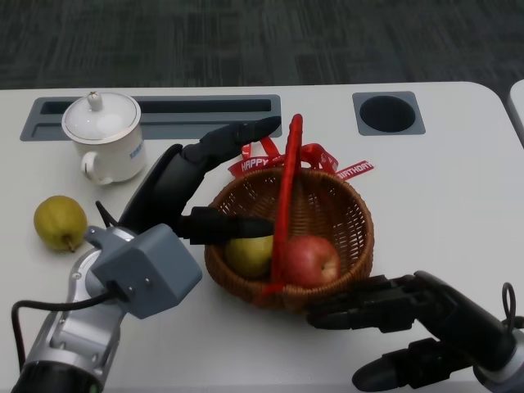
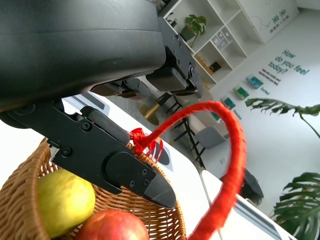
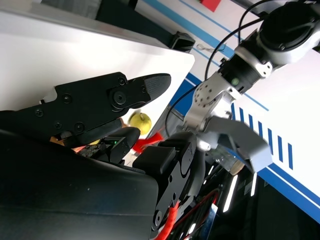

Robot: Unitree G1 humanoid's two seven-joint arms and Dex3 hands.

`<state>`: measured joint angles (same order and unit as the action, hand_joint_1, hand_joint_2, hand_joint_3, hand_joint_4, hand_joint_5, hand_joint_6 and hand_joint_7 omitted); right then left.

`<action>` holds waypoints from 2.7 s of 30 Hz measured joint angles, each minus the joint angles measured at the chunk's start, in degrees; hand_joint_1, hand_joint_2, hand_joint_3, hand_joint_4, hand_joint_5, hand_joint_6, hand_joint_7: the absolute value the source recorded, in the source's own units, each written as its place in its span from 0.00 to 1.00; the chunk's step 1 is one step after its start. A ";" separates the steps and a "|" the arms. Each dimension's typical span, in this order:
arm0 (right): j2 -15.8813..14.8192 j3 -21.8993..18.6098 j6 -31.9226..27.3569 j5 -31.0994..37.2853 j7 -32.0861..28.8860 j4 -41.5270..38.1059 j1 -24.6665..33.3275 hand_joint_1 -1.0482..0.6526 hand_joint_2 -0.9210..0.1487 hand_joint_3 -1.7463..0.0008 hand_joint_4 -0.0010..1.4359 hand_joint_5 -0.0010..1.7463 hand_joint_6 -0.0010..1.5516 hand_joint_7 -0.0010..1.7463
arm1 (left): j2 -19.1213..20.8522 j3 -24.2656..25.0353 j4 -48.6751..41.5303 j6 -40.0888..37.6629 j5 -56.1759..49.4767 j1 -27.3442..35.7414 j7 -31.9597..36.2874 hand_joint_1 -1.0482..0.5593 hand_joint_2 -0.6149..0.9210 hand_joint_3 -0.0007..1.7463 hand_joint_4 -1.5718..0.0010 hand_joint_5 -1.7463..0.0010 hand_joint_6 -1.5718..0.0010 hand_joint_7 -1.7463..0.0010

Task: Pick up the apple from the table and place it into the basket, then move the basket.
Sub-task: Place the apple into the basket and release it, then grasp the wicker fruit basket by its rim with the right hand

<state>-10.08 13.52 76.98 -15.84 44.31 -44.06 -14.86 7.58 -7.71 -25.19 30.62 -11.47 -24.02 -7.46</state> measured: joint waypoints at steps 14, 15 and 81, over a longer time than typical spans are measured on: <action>-9.30 -1.69 7.85 -0.04 -0.46 -6.61 -15.81 0.35 0.03 1.00 0.56 0.01 0.51 0.01 | 4.45 3.73 28.79 -9.64 3.04 19.74 -2.80 0.39 0.92 0.00 0.64 0.98 0.61 0.99; -9.95 -1.61 7.87 0.09 -0.45 -6.90 -16.99 0.35 0.03 1.00 0.57 0.01 0.51 0.01 | 4.91 4.10 29.80 -9.51 3.26 20.92 -2.91 0.39 0.92 0.00 0.64 0.98 0.61 0.99; -0.69 34.55 -28.26 74.05 -63.57 -33.16 -42.54 0.40 0.00 0.80 0.67 0.01 0.52 0.00 | 1.29 10.71 33.87 4.62 3.23 31.65 2.48 0.40 0.92 0.00 0.50 0.99 0.52 0.99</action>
<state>-10.77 48.07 48.72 58.21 -19.26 -77.22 -57.40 8.87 3.00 8.69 35.24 -8.24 7.63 -4.98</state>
